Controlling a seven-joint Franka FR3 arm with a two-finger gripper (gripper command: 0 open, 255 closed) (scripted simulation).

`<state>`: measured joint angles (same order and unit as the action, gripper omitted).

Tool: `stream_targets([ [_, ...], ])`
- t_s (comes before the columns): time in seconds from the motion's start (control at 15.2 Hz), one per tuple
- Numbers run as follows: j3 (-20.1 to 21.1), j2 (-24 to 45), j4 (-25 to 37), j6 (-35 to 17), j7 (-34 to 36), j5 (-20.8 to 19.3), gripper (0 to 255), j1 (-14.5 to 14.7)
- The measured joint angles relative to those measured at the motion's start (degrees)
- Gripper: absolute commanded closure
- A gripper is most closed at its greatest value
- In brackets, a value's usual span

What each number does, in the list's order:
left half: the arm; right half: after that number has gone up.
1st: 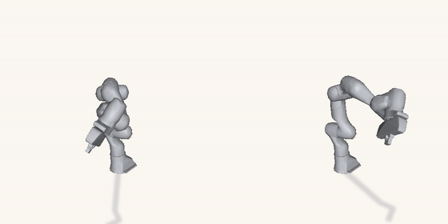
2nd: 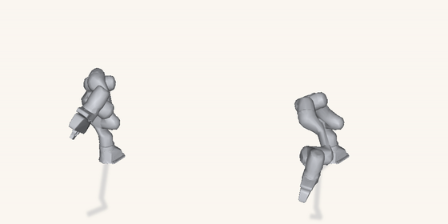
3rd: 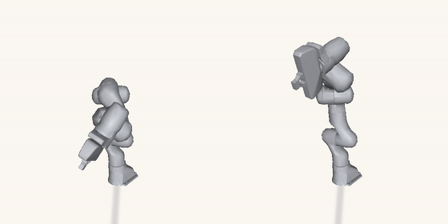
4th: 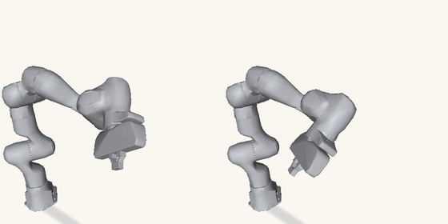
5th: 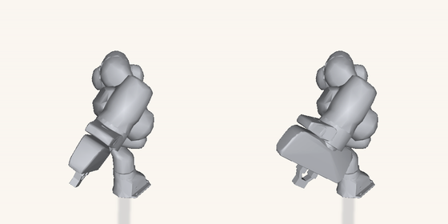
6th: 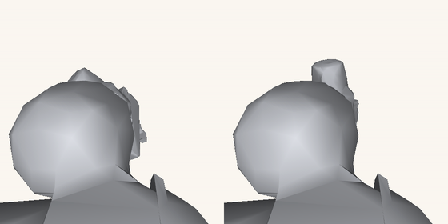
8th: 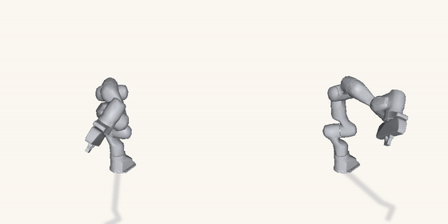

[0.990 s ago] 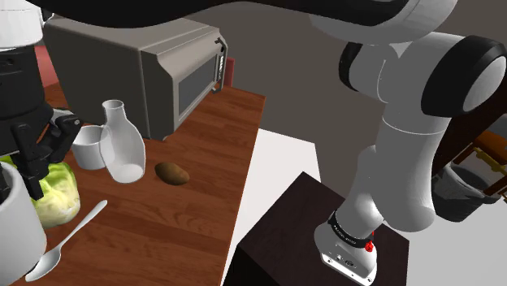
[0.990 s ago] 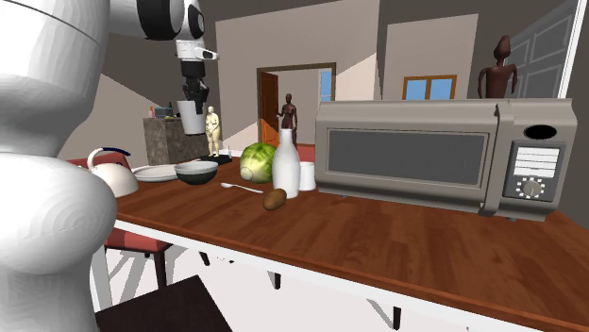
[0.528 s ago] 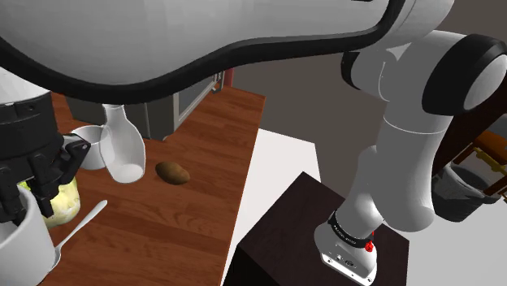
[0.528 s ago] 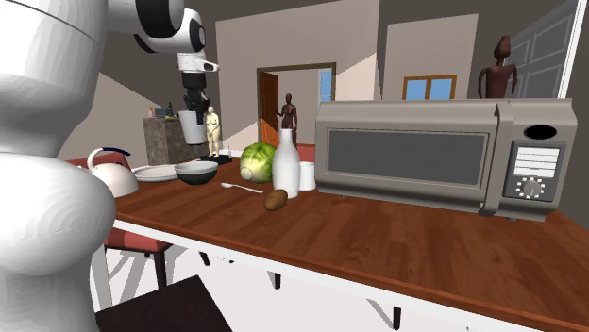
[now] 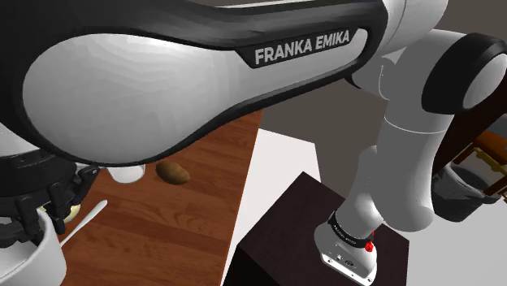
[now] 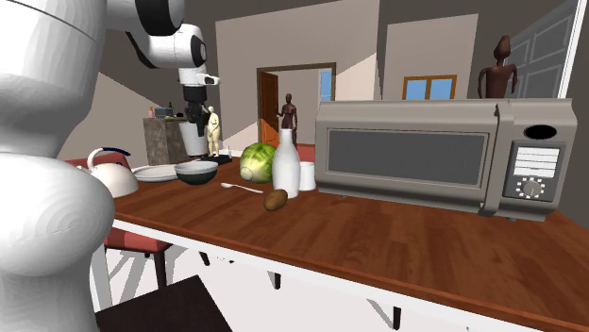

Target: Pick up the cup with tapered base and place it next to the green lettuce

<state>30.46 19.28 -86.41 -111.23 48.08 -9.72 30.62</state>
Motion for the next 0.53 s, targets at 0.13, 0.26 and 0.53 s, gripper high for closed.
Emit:
stream_targets([
  [0.13,-0.1,0.1,-1.3,-1.4,0.2,-0.1,255,0.0],
  [0.26,-0.2,0.3,-2.7,-3.0,0.3,-0.3,255,-0.1],
  [0.53,-0.3,0.8,-5.2,-5.8,0.5,-0.6,255,-0.2],
])
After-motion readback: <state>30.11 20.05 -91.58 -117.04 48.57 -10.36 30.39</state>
